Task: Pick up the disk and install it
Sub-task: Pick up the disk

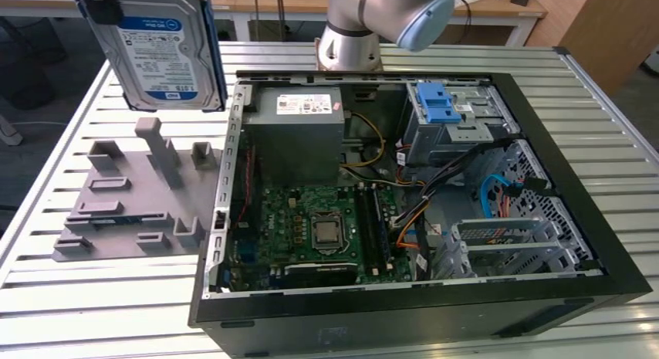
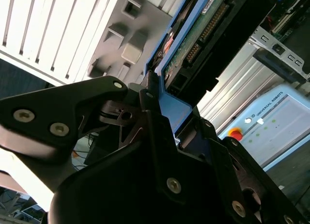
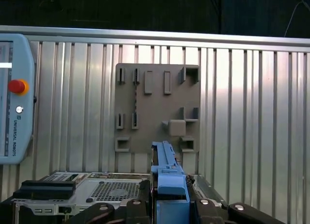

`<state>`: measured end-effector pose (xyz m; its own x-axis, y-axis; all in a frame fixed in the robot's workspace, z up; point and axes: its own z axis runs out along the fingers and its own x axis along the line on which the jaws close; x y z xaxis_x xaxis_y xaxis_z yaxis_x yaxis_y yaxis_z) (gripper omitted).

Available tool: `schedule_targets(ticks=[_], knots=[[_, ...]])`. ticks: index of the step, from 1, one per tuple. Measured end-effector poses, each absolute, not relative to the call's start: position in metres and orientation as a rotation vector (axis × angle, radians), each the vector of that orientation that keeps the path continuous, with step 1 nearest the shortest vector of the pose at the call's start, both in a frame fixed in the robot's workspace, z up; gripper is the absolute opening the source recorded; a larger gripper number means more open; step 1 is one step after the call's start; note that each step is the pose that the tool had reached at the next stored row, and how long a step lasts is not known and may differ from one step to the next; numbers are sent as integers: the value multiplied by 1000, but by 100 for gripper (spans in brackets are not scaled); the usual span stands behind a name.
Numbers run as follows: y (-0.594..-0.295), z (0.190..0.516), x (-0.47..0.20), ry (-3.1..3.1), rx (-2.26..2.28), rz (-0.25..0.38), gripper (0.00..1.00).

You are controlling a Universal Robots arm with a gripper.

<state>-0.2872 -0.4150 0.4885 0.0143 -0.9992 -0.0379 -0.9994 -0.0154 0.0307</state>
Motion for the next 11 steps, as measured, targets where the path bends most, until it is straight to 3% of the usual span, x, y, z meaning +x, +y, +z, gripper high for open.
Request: schedule_targets(ticks=[11], knots=[[-420, 488, -256, 2204, -2236, 80, 36]])
